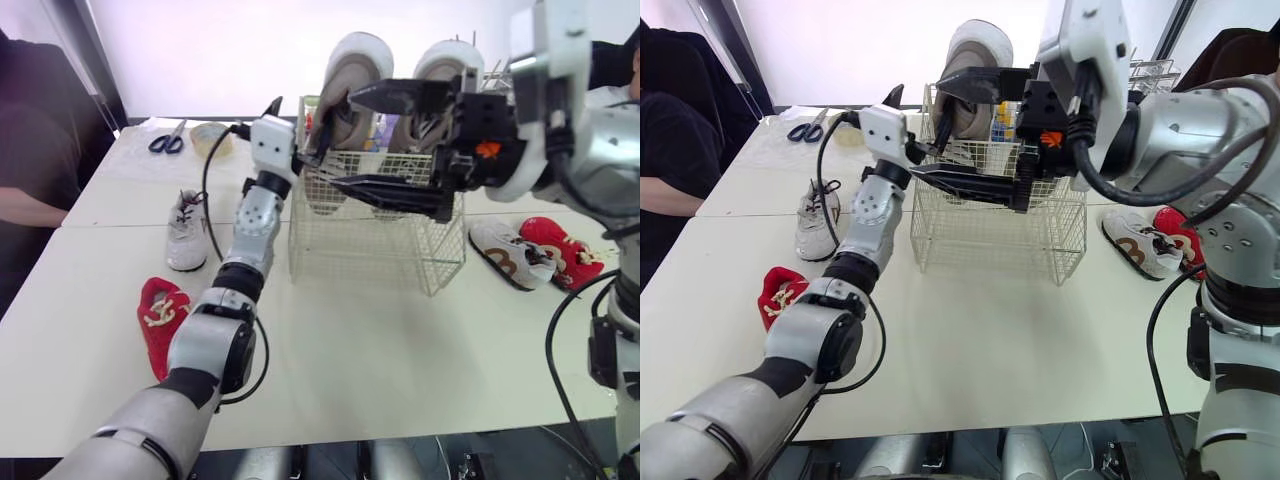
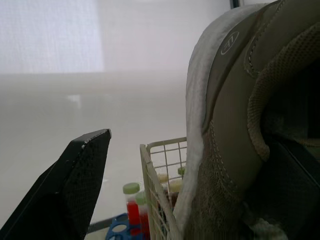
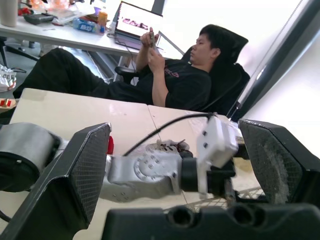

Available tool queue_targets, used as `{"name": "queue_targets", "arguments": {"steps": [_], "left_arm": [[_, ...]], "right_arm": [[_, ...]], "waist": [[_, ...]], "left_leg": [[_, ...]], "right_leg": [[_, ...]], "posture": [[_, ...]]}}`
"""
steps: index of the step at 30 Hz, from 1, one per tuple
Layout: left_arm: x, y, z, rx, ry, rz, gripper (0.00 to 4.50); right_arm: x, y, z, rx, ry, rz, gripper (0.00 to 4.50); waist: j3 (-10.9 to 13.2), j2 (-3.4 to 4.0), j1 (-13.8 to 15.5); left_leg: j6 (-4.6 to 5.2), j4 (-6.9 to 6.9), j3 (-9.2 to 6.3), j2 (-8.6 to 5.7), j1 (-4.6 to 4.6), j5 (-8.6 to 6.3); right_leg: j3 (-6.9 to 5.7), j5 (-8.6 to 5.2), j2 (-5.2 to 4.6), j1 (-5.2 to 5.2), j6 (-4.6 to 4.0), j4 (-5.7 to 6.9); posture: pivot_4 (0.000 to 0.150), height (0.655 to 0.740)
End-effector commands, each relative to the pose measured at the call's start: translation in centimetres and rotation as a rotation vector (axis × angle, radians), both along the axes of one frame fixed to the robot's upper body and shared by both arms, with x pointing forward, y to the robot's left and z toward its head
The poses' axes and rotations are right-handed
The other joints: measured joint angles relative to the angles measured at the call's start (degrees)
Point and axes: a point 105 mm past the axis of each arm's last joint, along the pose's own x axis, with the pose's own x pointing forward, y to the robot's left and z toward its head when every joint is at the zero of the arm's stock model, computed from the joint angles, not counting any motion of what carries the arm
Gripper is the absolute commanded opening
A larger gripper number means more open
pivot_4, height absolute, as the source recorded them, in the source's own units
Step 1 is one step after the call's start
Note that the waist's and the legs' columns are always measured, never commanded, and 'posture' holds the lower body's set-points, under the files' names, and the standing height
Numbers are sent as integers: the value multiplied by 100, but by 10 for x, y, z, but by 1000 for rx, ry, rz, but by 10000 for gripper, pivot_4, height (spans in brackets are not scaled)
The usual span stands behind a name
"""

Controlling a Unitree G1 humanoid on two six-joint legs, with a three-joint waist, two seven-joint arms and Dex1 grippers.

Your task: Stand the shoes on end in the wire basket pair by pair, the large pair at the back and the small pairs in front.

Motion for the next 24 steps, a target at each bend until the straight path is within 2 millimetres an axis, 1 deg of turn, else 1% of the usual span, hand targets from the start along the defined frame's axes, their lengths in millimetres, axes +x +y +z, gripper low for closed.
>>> {"name": "queue_targets", "arguments": {"steps": [1,2,3,5,7,8,10,11,13,16,18,20,22,24], "left_arm": [[-15,13,1,23,56,-72,44695],[-20,21,3,7,72,-80,44695],[-30,37,7,-23,115,-111,44695],[-49,55,13,-56,201,-192,44695],[-67,64,18,-39,253,-271,44695],[-74,67,20,-32,289,-308,44695],[-89,72,24,2,332,-372,44695],[-97,73,25,26,352,-403,44695],[-112,74,29,79,369,-467,44695],[-127,73,32,111,420,-551,44695],[-134,71,31,139,445,-595,44695],[-139,68,30,162,461,-631,44695],[-143,65,28,183,477,-663,44695],[-145,62,27,193,488,-684,44695]], "right_arm": [[13,-8,6,20,-43,-61,45000],[18,-11,6,24,-43,-86,45000],[33,-19,8,34,-45,-170,45000],[58,-36,10,48,-47,-313,45000],[82,-55,12,57,-42,-447,45000],[86,-75,9,66,-28,-509,45000],[70,-123,-2,69,-6,-617,45000],[63,-140,-7,60,4,-665,45000],[59,-168,-18,39,47,-764,45000],[59,-207,-38,6,126,-912,45000],[59,-229,-54,-12,188,-991,45000],[60,-246,-68,-33,232,-1057,45000],[60,-258,-85,-30,299,-1089,45000],[60,-263,-96,-30,343,-1102,45000]], "waist": [[1,1,-76],[1,1,-83],[2,1,-93],[4,4,-140],[6,8,-192],[7,9,-182],[7,9,-39],[6,10,1],[9,18,49],[15,30,54],[15,30,46],[15,30,37],[15,38,24],[18,53,10]], "left_leg": [[0,-2,-1,0,-1,1],[3,-3,-1,-1,-3,4],[4,-3,-1,-2,-10,7],[0,-4,-1,-1,-11,11],[-4,-6,-3,-1,-11,11],[-9,-7,-7,-2,-9,11],[-17,-8,-27,-6,-10,10],[-17,-8,-51,-6,-5,10],[-29,-7,-66,-16,-3,18],[-34,-9,-30,-16,-5,25],[-39,-9,-27,-11,4,24],[-23,-10,-27,2,25,12],[-24,-17,-27,7,47,12],[-24,-19,-27,7,49,12]], "right_leg": [[1,0,0,-6,0,8],[2,0,0,-13,-1,17],[3,0,-1,-27,-1,28],[7,-1,-1,-33,-2,39],[8,-2,2,-36,-3,42],[8,-2,3,-35,-4,42],[7,-3,5,-34,-4,37],[6,-3,14,-26,-4,19],[12,-3,18,-15,-4,7],[16,-3,12,9,-4,-28],[17,-7,14,19,-12,-28],[17,-15,23,38,-25,-27],[17,-16,26,55,-27,-27],[18,-18,25,56,-30,-27]], "posture": [[1500,7400],[1500,7400],[1500,7400],[1500,7400],[1500,7400],[1500,7400],[1500,7400],[1500,7400],[1500,7400],[1500,7400],[1500,7400],[1500,7400],[1500,7400],[1500,7400]]}}
